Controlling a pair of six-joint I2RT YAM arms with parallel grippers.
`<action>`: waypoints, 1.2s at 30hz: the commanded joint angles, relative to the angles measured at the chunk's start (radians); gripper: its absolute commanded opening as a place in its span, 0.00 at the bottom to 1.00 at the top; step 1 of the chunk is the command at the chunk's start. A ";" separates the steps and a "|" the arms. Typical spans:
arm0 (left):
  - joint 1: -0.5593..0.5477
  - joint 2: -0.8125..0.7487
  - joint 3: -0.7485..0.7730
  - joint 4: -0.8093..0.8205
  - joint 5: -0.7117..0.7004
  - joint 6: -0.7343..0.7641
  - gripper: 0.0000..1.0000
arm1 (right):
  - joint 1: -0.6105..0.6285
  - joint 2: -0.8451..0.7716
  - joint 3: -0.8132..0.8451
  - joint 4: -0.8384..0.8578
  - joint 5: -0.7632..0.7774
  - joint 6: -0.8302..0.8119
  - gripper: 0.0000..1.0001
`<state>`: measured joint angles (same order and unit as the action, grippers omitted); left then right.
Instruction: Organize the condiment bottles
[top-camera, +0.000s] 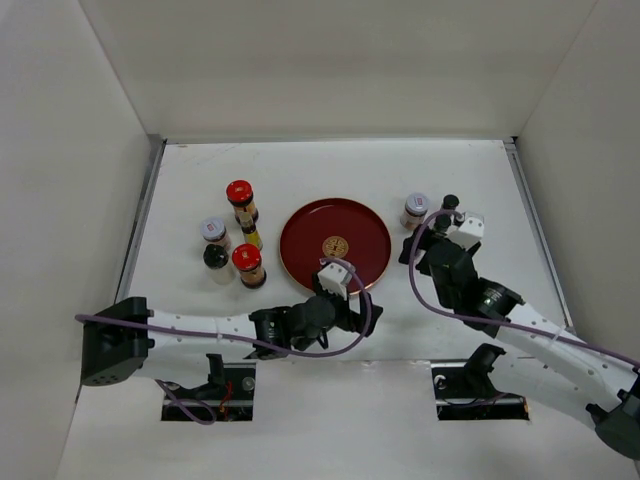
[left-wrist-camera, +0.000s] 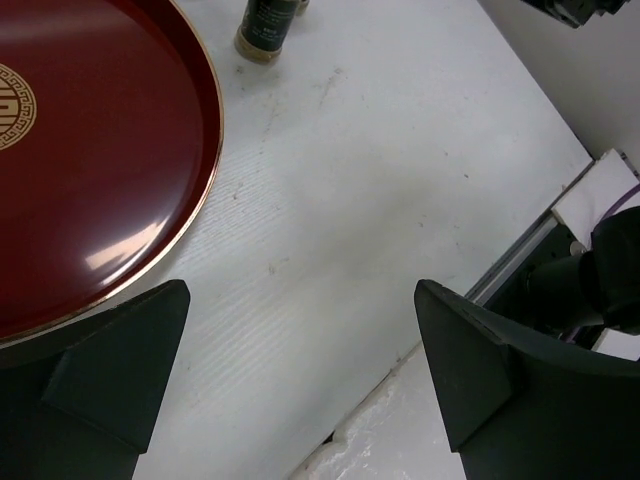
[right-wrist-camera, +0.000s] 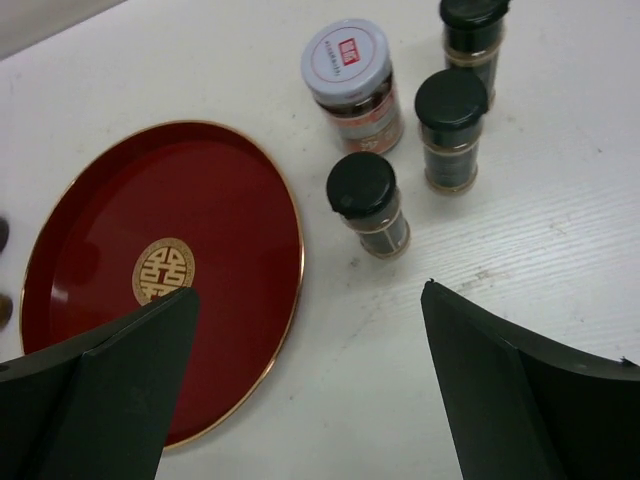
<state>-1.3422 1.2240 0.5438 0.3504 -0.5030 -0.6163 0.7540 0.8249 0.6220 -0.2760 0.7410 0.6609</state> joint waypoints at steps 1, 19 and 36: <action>0.007 -0.066 0.036 0.009 -0.042 0.016 1.00 | 0.029 -0.007 0.041 0.081 0.009 -0.052 1.00; 0.177 0.127 0.019 0.355 0.124 0.110 0.43 | -0.133 0.098 0.117 0.221 -0.164 -0.231 0.02; 0.173 0.196 -0.117 0.588 0.173 0.072 0.28 | -0.396 0.621 0.493 0.147 -0.353 -0.380 0.89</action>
<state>-1.1549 1.4132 0.4297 0.8120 -0.3531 -0.5415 0.3660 1.4040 1.0321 -0.0952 0.4404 0.3168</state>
